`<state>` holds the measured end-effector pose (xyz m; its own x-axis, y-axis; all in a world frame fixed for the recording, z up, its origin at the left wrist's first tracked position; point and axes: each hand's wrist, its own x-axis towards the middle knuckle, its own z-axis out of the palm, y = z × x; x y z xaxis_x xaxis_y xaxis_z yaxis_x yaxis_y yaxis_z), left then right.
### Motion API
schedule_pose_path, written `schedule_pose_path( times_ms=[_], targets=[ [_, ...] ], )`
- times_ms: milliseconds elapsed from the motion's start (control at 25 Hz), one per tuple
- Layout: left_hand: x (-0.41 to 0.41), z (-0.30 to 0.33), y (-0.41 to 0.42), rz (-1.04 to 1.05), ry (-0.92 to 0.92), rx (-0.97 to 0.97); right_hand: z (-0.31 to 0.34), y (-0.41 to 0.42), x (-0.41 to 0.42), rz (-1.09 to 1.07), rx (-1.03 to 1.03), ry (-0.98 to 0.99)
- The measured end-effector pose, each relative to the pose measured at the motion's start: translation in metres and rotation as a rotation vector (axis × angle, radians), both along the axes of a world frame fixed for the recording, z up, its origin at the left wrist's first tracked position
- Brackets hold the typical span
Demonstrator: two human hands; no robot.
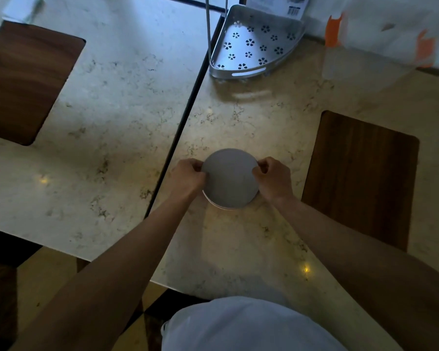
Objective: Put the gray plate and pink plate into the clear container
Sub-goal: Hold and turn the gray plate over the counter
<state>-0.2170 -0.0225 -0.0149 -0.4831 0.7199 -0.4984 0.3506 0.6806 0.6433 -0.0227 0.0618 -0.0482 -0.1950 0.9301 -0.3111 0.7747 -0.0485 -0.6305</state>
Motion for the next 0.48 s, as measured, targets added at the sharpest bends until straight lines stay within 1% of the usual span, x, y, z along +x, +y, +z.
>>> schedule_pose_path(
  times_ms=[240, 480],
  targets=[
    [0.01, -0.014, 0.005, -0.03, 0.168, 0.009, -0.003, -0.002, -0.001, 0.025, 0.038, -0.081],
    [0.016, -0.02, 0.004, -0.113, 0.311, -0.007, 0.004, -0.006, -0.001, 0.086, 0.052, -0.144]
  ],
)
